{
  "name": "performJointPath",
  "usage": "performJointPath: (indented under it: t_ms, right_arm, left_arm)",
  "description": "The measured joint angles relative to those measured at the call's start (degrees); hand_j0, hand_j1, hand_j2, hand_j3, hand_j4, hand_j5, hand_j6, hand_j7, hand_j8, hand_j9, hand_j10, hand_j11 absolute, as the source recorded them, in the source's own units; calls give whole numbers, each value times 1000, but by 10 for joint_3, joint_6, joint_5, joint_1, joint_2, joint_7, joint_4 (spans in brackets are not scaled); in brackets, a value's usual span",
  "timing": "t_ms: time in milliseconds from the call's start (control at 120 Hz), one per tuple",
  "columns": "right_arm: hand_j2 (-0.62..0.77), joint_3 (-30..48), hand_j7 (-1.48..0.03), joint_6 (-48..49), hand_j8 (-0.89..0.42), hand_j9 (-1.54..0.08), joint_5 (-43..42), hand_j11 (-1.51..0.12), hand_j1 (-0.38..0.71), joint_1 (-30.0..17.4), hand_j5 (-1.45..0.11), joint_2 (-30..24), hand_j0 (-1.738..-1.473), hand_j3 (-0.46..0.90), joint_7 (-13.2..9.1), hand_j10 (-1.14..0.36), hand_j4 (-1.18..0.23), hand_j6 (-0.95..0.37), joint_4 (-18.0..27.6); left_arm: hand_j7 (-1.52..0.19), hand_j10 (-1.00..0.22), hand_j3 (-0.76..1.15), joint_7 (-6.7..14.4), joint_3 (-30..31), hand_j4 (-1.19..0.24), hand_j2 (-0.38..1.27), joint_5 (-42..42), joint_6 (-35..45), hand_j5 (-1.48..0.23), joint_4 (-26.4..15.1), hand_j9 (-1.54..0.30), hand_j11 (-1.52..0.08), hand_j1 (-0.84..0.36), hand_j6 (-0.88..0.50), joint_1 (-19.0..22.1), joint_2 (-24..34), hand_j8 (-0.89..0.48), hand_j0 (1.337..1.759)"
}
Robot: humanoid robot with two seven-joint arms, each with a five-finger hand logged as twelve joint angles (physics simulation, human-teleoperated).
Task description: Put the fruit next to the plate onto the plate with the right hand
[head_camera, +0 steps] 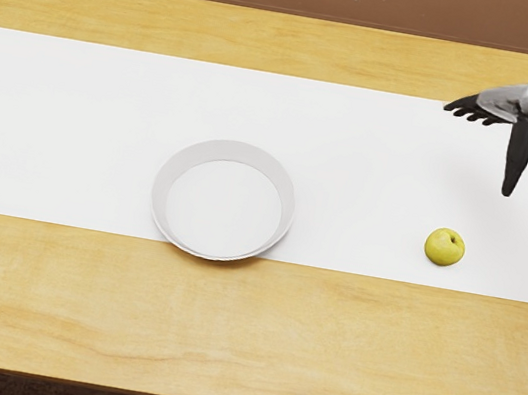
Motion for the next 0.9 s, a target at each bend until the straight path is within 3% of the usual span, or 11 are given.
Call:
performJointPath:
  t_ms: [108, 150, 242, 308, 408, 475, 583, 900]
  right_arm:
    - [-4, 7, -29, 0, -25, -29, -15, -29, -323, -4, -29, 8, -1658, 0, -7, -24, -25, -26, -1]
    - [-4, 18, -29, 0, -24, -29, -18, -29, -323, -7, -29, 12, -1658, 0, -31, -24, -25, -25, -1]
    - [-4, 73, -29, 0, -24, -29, -22, -29, -323, -11, -29, 18, -1658, 0, -153, -24, -24, -25, 8]
    - [-5, 122, -29, 0, -25, -29, -23, -29, -322, -3, -29, 0, -1658, 0, -234, -24, -25, -25, 50]
    - [-5, 159, -30, -39, -25, -30, -25, -30, -322, 67, -30, -80, -1658, 0, -362, -24, -25, -26, 258]
    - [-5, 181, -30, -70, -25, -30, -25, -30, -322, 95, -30, -111, -1658, 0, -416, -24, -25, -25, 348]
    - [-5, 206, -30, -142, -25, -30, -31, -30, -321, 115, -30, -123, -1658, 0, -455, -24, -25, -25, 417]
    - [-5, 223, -33, -396, -26, -33, -94, -33, -319, 111, -33, -136, -1658, 0, -506, -26, -26, -27, 594]
  left_arm:
    - [0, 0, 0, 0, 0, 0, 0, 0, 0, 0, 0, 0, 0, 349, 0, 0, 0, 0, 1658]
    - [0, 0, 0, 0, 0, 0, 0, 0, 0, 0, 0, 0, 0, 349, 0, 0, 0, 0, 1658]
    - [0, 0, 0, 0, 0, 0, 0, 0, 0, 0, 0, 0, 0, 349, 0, 0, 0, 0, 1658]
    - [0, 0, 0, 0, 0, 0, 0, 0, 0, 0, 0, 0, 0, 349, 0, 0, 0, 0, 1658]
    - [0, 0, 0, 0, 0, 0, 0, 0, 0, 0, 0, 0, 0, 349, 0, 0, 0, 0, 1658]
    - [0, 0, 0, 0, 0, 0, 0, 0, 0, 0, 0, 0, 0, 349, 0, 0, 0, 0, 1658]
    - [0, 0, 0, 0, 0, 0, 0, 0, 0, 0, 0, 0, 0, 349, 0, 0, 0, 0, 1658]
    - [0, 0, 0, 0, 0, 0, 0, 0, 0, 0, 0, 0, 0, 349, 0, 0, 0, 0, 1658]
